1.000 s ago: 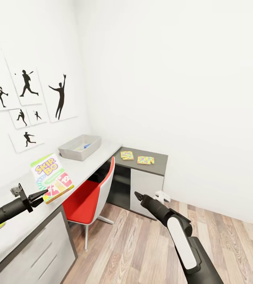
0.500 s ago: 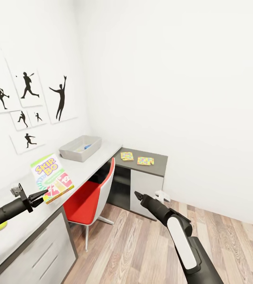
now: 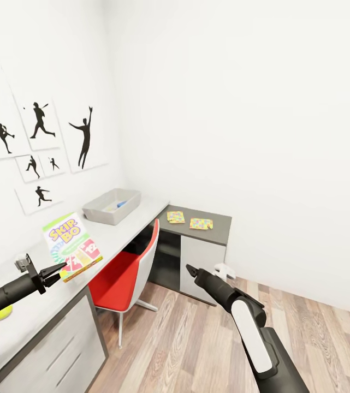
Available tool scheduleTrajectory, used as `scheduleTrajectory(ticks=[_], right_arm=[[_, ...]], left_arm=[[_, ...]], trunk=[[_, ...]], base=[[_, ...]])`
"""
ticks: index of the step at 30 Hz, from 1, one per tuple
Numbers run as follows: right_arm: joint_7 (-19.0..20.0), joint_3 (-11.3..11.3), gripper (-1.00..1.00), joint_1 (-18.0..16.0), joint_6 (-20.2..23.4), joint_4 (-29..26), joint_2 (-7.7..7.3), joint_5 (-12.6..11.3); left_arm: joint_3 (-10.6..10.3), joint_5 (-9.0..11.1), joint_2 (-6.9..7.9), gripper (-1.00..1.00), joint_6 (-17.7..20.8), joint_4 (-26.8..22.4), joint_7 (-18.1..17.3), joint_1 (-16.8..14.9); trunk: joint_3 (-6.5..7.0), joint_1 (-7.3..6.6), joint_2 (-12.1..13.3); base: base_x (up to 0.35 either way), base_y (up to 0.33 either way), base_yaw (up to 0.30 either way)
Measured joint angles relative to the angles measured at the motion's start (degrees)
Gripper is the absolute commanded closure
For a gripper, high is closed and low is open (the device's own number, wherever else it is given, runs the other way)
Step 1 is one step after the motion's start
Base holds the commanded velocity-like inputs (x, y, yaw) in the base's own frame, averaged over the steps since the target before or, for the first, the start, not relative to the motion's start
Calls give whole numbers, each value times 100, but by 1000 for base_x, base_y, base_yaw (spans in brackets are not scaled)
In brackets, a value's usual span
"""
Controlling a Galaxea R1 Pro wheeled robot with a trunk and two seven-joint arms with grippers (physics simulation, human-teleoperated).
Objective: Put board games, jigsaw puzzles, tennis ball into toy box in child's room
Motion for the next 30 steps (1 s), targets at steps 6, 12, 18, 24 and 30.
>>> scheduleTrajectory(ticks=[6,12,18,24,30], right_arm=[[0,-1,-100,0,0,7,0,0],[0,-6,-100,-1,0,22,1,0],[0,-8,-100,-1,0,21,-2,1],[0,-9,-100,0,0,25,-3,-4],[-1,-9,-100,-3,3,29,0,-12]], left_arm=[[0,-1,0,100,-1,0,0,0],[-1,-3,1,100,-2,-1,-1,2],[-1,-10,1,100,-5,-1,1,2],[0,-3,0,100,-5,-1,6,1],[-1,-5,0,100,-10,-1,8,0]], trunk=[[108,-132,241],[230,-264,482],[370,-396,724],[497,-529,966],[597,-659,1199]], base=[[0,0,5],[0,0,132],[0,0,207],[0,0,127],[0,0,15]])
